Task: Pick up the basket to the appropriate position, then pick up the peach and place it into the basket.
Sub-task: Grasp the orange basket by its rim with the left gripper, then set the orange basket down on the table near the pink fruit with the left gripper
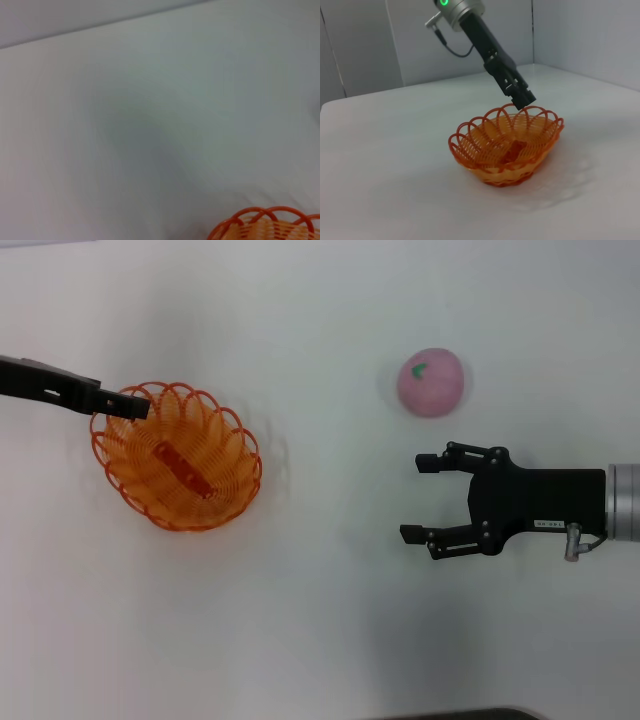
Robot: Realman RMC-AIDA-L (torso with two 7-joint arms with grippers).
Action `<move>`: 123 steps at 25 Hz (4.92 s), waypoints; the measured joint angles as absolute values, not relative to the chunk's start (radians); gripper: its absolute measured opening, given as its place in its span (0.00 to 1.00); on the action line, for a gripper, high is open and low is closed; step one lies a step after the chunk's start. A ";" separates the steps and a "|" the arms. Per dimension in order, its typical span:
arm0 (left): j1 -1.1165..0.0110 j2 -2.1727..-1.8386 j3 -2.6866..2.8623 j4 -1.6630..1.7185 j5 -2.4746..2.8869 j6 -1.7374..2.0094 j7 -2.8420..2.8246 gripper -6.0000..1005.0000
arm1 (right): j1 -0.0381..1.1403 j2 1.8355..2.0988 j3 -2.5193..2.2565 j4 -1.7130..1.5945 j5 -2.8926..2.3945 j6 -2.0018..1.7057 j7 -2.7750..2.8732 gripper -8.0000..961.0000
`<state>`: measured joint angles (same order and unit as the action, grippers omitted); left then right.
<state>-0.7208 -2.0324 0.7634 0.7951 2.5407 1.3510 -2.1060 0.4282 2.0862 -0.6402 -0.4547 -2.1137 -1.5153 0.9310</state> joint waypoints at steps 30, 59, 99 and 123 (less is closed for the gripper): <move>-0.838 -2.085 0.941 0.799 2.785 1.278 -2.174 0.85 | 0.437 2.089 -0.651 -0.453 -2.114 -1.513 0.931 1.00; -0.839 -2.118 0.962 0.813 2.856 1.272 -2.219 0.23 | 0.437 2.089 -0.652 -0.452 -2.109 -1.502 0.931 1.00; -0.721 -2.046 0.496 0.768 2.585 1.532 -2.538 0.08 | 0.448 2.089 -0.647 -0.454 -2.108 -1.500 0.931 1.00; -0.495 -2.172 0.694 0.863 2.336 1.382 -2.551 0.08 | 0.449 2.089 -0.647 -0.452 -2.106 -1.499 0.931 1.00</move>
<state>-0.4950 -2.1717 0.6939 0.8626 2.3362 1.3824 -2.5515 0.4491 2.0892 -0.6470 -0.4524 -2.1061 -1.4986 0.9311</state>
